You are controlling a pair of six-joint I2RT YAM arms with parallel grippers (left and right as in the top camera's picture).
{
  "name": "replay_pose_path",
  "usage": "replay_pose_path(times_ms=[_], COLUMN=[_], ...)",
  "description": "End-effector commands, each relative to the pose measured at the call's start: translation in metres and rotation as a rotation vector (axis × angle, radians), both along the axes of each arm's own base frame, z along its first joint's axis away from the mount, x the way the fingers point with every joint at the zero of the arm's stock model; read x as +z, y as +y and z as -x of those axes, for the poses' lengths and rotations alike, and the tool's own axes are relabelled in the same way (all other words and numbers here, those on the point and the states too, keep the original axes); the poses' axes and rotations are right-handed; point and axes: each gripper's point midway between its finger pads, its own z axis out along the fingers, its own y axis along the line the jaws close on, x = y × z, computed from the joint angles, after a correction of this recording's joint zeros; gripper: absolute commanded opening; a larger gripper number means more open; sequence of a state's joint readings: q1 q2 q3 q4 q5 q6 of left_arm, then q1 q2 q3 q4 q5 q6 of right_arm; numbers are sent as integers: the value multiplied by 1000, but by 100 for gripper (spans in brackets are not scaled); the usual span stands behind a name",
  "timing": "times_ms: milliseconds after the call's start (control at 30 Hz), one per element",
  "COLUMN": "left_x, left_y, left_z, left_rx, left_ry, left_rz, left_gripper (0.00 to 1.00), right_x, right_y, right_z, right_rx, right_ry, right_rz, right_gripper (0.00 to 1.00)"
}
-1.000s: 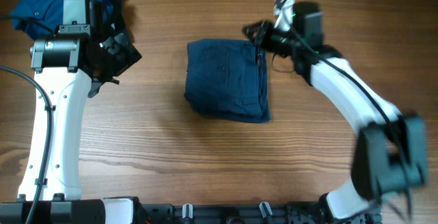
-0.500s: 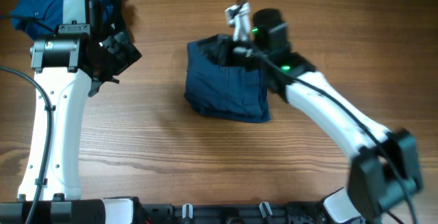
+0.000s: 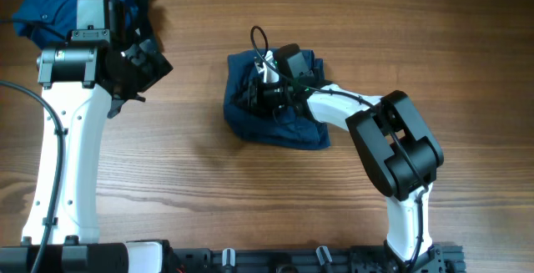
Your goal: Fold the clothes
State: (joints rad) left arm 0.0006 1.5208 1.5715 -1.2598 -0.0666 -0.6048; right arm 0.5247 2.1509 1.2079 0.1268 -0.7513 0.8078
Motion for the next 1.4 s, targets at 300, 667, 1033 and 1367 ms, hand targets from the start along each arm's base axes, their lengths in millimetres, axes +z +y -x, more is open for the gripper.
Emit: replay_pose_path(times_ms=[300, 667, 1033, 1367], left_x=[-2, -2, -2, -2], left_y=[8, 9, 9, 9], left_z=[0, 0, 0, 0], left_rx=[20, 21, 22, 21], left_ry=[9, 8, 9, 9], left_rz=[-38, -40, -40, -40], left_gripper=[100, 100, 100, 100], right_x=[137, 122, -30, 2], right_y=[14, 8, 13, 21], right_z=[12, 55, 75, 60], right_rx=[83, 158, 180, 156], right_ry=[-166, -123, 174, 99], right_rz=[-234, -120, -2, -64], right_gripper=[25, 33, 31, 20])
